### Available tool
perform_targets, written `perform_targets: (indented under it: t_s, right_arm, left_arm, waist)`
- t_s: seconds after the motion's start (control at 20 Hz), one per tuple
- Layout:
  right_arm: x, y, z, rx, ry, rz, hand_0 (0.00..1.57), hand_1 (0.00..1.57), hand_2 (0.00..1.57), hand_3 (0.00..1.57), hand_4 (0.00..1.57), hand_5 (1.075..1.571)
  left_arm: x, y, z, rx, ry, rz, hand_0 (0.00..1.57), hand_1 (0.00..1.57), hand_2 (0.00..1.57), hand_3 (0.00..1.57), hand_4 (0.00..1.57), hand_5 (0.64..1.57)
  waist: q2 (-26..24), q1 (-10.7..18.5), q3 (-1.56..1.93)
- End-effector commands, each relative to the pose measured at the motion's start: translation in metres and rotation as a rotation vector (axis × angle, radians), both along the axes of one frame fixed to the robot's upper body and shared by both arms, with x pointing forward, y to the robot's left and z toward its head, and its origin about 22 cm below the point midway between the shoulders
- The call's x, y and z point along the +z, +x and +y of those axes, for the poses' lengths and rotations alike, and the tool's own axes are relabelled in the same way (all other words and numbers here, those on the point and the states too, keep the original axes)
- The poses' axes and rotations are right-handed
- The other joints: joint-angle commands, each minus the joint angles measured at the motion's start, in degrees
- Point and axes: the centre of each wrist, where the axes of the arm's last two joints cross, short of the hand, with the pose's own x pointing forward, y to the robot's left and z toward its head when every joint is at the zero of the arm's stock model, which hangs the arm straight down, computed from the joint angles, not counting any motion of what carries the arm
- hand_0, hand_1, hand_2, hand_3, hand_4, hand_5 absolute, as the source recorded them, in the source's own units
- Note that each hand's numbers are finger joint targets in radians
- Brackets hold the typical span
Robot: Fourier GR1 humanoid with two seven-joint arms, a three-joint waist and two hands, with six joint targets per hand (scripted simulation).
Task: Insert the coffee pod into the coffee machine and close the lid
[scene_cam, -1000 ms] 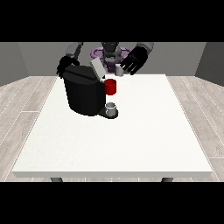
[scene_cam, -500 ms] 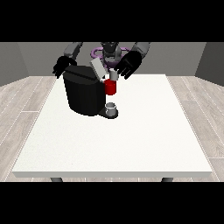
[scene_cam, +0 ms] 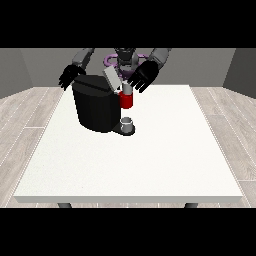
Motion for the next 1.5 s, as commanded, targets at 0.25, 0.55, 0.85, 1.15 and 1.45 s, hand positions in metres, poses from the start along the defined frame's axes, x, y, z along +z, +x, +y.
perform_targets:
  t_s: [0.25,0.55,0.85,1.15,1.45]
  right_arm:
    - [-0.021,-0.004,-0.016,-0.040,0.025,0.022,0.00,0.00,0.00,0.00,0.50,1.571]
    - [-0.004,-0.001,-0.021,-0.016,0.004,-0.022,0.00,0.00,0.00,0.00,0.48,1.571]
    - [0.003,0.002,-0.018,-0.028,0.036,-0.036,0.00,0.00,0.00,0.00,0.45,1.571]
    - [0.001,0.003,-0.008,-0.008,0.007,-0.033,0.00,0.00,0.00,0.00,0.45,1.571]
    - [-0.012,-0.002,-0.010,-0.030,0.028,0.005,0.00,0.00,0.00,0.00,0.37,1.571]
  left_arm:
    - [-0.006,0.002,-0.029,-0.045,0.013,0.012,1.20,1.20,1.27,1.20,0.50,1.571]
    - [-0.025,0.001,-0.017,-0.009,-0.002,0.009,1.16,1.16,1.24,1.18,0.49,1.571]
    - [-0.012,0.003,-0.012,-0.014,0.020,0.021,1.25,1.25,1.28,1.18,0.48,1.571]
    - [0.011,0.003,-0.005,-0.031,0.011,0.016,1.21,1.21,1.24,1.12,0.46,1.571]
    - [0.010,0.004,-0.016,-0.020,0.061,0.025,1.12,1.12,1.16,0.99,0.44,1.571]
  waist:
    - [-0.4,1.7,0.03]
    - [1.8,1.0,0.01]
    - [2.3,0.6,0.01]
    - [3.0,0.7,0.01]
    - [1.9,0.2,0.02]
